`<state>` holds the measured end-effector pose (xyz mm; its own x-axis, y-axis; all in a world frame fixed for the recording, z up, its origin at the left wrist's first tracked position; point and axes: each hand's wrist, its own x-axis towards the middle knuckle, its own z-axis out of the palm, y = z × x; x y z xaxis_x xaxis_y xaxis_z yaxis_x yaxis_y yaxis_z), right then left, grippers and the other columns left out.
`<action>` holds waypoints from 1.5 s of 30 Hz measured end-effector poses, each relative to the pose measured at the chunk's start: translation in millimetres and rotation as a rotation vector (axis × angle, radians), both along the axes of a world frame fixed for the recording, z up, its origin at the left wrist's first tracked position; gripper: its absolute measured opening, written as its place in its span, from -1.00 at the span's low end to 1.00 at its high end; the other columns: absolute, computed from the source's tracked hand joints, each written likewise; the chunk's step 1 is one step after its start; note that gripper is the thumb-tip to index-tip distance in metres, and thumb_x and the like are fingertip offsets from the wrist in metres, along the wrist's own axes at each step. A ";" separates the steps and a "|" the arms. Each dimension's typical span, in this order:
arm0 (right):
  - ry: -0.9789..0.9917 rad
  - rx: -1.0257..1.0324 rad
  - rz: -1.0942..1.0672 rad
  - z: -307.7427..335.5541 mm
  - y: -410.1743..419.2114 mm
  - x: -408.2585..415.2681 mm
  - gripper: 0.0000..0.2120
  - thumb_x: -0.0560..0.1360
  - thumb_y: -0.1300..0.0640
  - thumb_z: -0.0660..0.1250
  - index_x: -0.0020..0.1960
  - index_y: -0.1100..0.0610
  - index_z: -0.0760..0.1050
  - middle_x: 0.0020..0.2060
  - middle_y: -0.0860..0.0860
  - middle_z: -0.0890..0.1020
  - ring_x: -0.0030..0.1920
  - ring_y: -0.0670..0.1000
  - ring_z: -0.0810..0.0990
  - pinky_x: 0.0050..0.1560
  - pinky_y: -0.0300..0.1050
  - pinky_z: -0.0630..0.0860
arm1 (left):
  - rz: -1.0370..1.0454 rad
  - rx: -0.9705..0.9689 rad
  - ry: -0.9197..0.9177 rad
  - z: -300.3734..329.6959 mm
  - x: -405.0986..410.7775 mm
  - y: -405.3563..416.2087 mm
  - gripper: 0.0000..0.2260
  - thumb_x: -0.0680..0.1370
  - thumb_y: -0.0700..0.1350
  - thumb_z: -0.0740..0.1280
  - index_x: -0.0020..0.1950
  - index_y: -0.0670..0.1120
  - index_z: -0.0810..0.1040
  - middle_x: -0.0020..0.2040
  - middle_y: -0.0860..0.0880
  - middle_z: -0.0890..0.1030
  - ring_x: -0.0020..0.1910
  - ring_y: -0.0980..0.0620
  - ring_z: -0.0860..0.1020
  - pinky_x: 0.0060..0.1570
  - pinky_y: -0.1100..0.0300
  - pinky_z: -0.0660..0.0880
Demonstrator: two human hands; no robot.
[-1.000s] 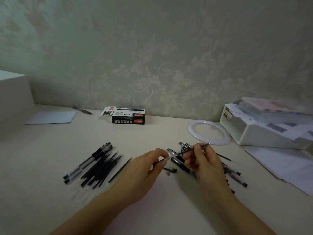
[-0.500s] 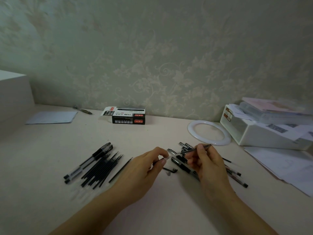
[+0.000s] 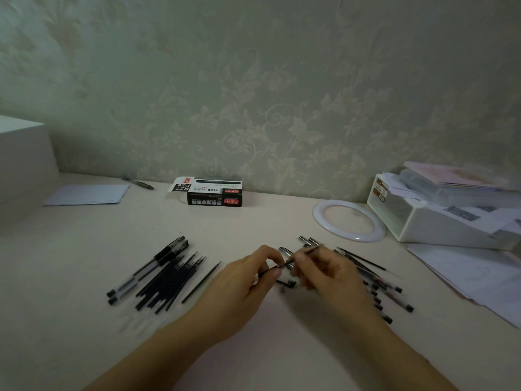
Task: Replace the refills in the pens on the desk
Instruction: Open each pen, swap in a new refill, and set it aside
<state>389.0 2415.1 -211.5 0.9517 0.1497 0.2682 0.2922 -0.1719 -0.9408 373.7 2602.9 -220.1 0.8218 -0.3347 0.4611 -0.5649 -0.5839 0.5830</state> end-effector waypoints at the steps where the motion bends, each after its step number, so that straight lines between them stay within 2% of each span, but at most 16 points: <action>1: -0.017 -0.074 0.039 0.1 2.0 -2.7 -0.93 0.52 0.08 0.40 -0.11 -0.04 0.65 -0.27 -0.03 0.69 -0.29 -0.16 0.61 -0.25 -0.33 0.52 | 0.000 -0.016 0.007 -0.6 0.6 0.3 -0.91 0.64 0.03 0.17 0.13 0.16 0.39 -0.29 0.18 0.46 -0.40 0.15 0.41 -0.41 0.35 0.24; 2: -0.044 -0.163 0.053 0.0 3.5 -5.1 -0.98 0.49 0.03 0.43 -0.09 -0.06 0.65 -0.25 -0.05 0.68 -0.29 -0.17 0.60 -0.23 -0.33 0.51 | 0.004 -0.029 0.009 -1.1 1.5 0.9 -0.90 0.64 0.02 0.18 0.14 0.16 0.38 -0.29 0.17 0.46 -0.41 0.14 0.41 -0.41 0.35 0.24; 6: -0.311 -0.556 -0.031 -5.6 -0.9 -5.1 -0.79 0.36 -0.12 0.48 -0.06 -0.07 0.63 -0.24 -0.15 0.57 -0.23 -0.16 0.49 -0.24 -0.37 0.38 | 0.036 -0.036 -0.012 -3.0 4.9 3.4 -0.86 0.63 0.01 0.18 0.18 0.18 0.36 -0.26 0.10 0.47 -0.39 0.11 0.43 -0.40 0.35 0.25; 10: -0.373 -0.675 0.006 -11.7 -0.4 -1.1 -0.88 0.40 0.04 0.52 -0.08 0.00 0.65 -0.25 -0.19 0.49 -0.19 -0.27 0.46 -0.23 -0.42 0.29 | 0.029 -0.016 -0.014 -3.7 5.3 3.6 -0.82 0.63 0.03 0.16 0.22 0.24 0.38 -0.27 0.13 0.48 -0.36 0.17 0.45 -0.38 0.40 0.29; 12: -0.378 -0.701 0.008 -13.3 -0.1 -0.4 -0.92 0.42 0.09 0.51 -0.11 0.00 0.64 -0.27 -0.22 0.47 -0.20 -0.29 0.45 -0.22 -0.43 0.30 | 0.021 -0.002 -0.015 -2.6 4.7 3.1 -0.82 0.64 0.01 0.16 0.22 0.22 0.42 -0.25 0.24 0.49 -0.33 0.26 0.47 -0.34 0.48 0.31; 15: -0.331 -0.590 -0.023 -13.0 -1.3 -2.3 -0.85 0.46 0.13 0.47 -0.20 -0.06 0.54 -0.30 -0.27 0.55 -0.20 -0.26 0.53 -0.20 -0.45 0.36 | 0.013 0.029 -0.025 -2.0 3.9 3.3 -0.83 0.65 -0.03 0.19 0.20 0.15 0.47 -0.21 0.43 0.47 -0.30 0.38 0.46 -0.31 0.54 0.29; 19: -0.133 -0.213 -0.121 -6.7 -3.7 1.3 -0.91 0.52 0.13 0.40 -0.14 0.00 0.56 -0.29 -0.12 0.68 -0.27 -0.17 0.63 -0.21 -0.38 0.49 | 0.018 0.071 -0.005 -2.9 4.5 4.7 -0.86 0.65 0.01 0.16 0.16 0.19 0.45 -0.22 0.41 0.46 -0.31 0.33 0.45 -0.33 0.47 0.29; 22: -0.047 -0.075 -0.055 -4.1 -3.0 1.6 -0.96 0.52 0.15 0.40 -0.10 0.04 0.58 -0.28 -0.02 0.70 -0.29 -0.13 0.64 -0.21 -0.31 0.54 | -0.007 0.083 0.003 -2.1 2.6 2.9 -0.86 0.64 0.02 0.16 0.15 0.22 0.44 -0.23 0.35 0.47 -0.33 0.29 0.44 -0.37 0.42 0.27; 29: -0.042 -0.046 0.012 -4.6 -3.8 1.9 -0.97 0.52 0.18 0.40 -0.07 0.07 0.60 -0.26 0.03 0.70 -0.29 -0.08 0.64 -0.20 -0.29 0.55 | -0.059 0.040 0.027 -1.6 2.4 3.9 -0.86 0.64 0.01 0.18 0.14 0.24 0.43 -0.30 0.16 0.46 -0.38 0.16 0.40 -0.36 0.28 0.29; 31: -0.043 -0.038 0.010 -4.0 -3.7 1.5 -0.96 0.52 0.19 0.40 -0.07 0.08 0.60 -0.25 0.03 0.71 -0.27 -0.07 0.65 -0.20 -0.29 0.56 | -0.067 0.018 0.027 -0.9 2.4 3.6 -0.85 0.64 0.01 0.17 0.14 0.24 0.44 -0.32 0.12 0.46 -0.40 0.14 0.39 -0.39 0.30 0.27; 39: -0.005 -0.004 0.100 -4.3 -0.7 -1.0 -0.85 0.47 0.31 0.44 -0.07 0.08 0.64 -0.18 0.03 0.73 -0.14 -0.01 0.71 -0.12 -0.30 0.58 | -0.031 0.018 0.022 -0.7 2.1 4.2 -0.94 0.62 0.03 0.22 0.07 0.17 0.45 -0.30 0.17 0.48 -0.40 0.18 0.43 -0.41 0.38 0.24; 42: -0.002 -0.038 0.103 -5.4 -3.4 1.0 -0.86 0.46 0.27 0.46 -0.09 0.04 0.65 -0.21 0.04 0.73 -0.16 0.01 0.71 -0.14 -0.28 0.57 | -0.020 0.007 0.026 0.6 1.7 4.2 -0.97 0.60 0.04 0.26 0.01 0.12 0.48 -0.29 0.20 0.50 -0.38 0.23 0.44 -0.42 0.41 0.25; 45: -0.046 -0.181 0.106 -6.6 -4.3 -0.4 -0.95 0.51 0.06 0.41 -0.13 -0.02 0.63 -0.27 -0.02 0.70 -0.24 -0.08 0.66 -0.20 -0.31 0.53 | -0.033 0.043 -0.002 3.7 -0.3 3.2 -0.95 0.59 0.04 0.29 0.00 0.10 0.51 -0.25 0.24 0.51 -0.33 0.31 0.46 -0.37 0.46 0.28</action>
